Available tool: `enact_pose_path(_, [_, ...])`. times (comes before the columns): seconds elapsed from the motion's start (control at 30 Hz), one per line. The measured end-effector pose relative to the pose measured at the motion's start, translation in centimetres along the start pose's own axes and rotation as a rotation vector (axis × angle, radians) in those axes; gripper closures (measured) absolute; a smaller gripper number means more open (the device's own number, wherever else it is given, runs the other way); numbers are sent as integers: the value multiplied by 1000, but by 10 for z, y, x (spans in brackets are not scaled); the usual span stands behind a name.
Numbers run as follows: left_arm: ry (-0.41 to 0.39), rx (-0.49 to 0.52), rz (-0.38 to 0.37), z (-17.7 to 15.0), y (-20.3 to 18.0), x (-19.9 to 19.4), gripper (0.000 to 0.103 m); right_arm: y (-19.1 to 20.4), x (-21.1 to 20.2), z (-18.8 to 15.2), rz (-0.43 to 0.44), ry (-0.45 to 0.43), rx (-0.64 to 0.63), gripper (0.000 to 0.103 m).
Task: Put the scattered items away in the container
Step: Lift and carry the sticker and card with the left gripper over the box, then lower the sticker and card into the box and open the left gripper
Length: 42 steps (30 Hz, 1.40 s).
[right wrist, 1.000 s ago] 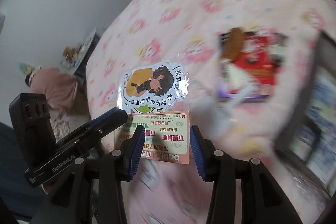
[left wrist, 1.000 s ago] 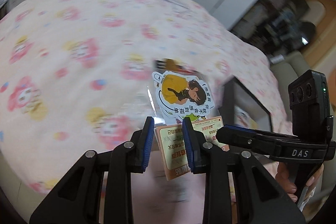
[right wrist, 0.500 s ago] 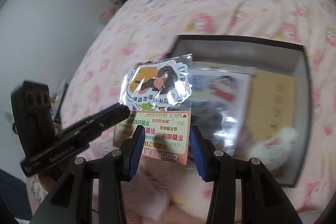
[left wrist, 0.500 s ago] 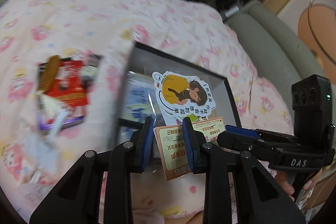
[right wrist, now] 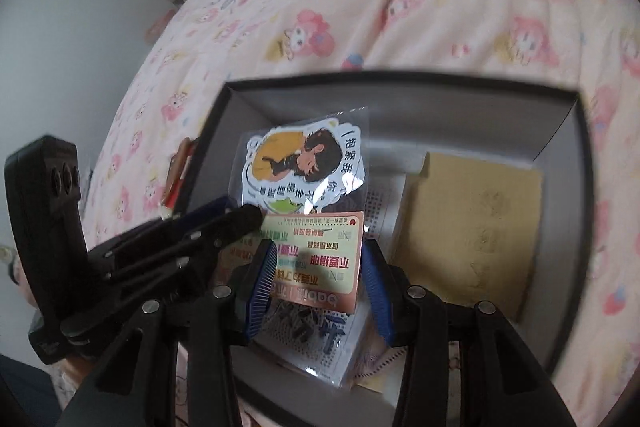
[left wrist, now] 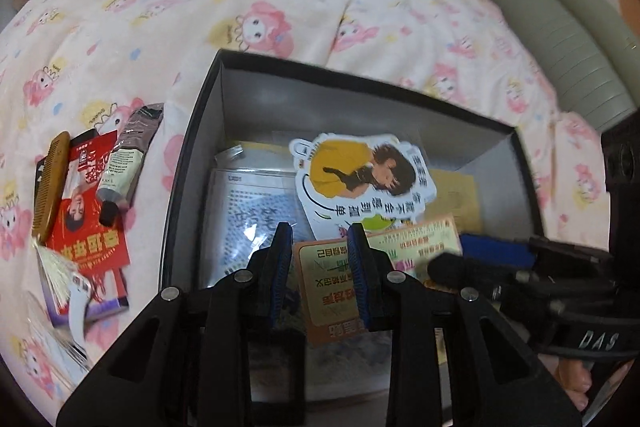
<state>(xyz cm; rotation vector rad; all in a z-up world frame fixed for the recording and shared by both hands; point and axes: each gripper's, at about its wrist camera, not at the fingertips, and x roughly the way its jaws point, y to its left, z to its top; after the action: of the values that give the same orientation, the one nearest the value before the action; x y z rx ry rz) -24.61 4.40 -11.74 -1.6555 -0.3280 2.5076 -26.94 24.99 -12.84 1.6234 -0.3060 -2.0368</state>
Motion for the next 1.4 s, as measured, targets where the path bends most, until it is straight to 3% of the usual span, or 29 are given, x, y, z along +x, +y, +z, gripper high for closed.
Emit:
enact_pose_path(0.1, [26,24,33,1,-3,7,73,-4,10,-4,10,42,-9,62])
enact_pose_path(0.2, [11,39,83,0,-4,7,69,-5,1,-6,-15,7,-14,62])
enact_pose_path(0.33, [-1,45,84,-2,-7,7,67,-16,-16,-7,-8,-54,39,62])
enact_pose_path(0.5, [-22,115,43,-3,-38,12,67,-30,-24,-6,-155,-123,88,62])
enact_pose_path(0.6, [4,149,65,-3,-57,27,55,-30,-29,0,-183,-157,92,62])
enact_pose_path(0.73, [27,160,49,-4,-72,38,55,-33,-33,0,-215,-175,92,62])
enact_pose_path(0.97, [124,153,192,-3,-65,53,53,-40,-31,1,-213,-158,102,62])
enact_pose_path(1.13, [120,120,266,0,-36,42,50,-36,-23,-1,-211,-132,90,62])
enact_pose_path(1.27, [91,78,154,3,-23,27,53,-35,-20,3,-221,-132,94,62])
enact_pose_path(1.4, [81,134,42,-1,-42,27,53,-35,-12,5,-228,-111,91,62])
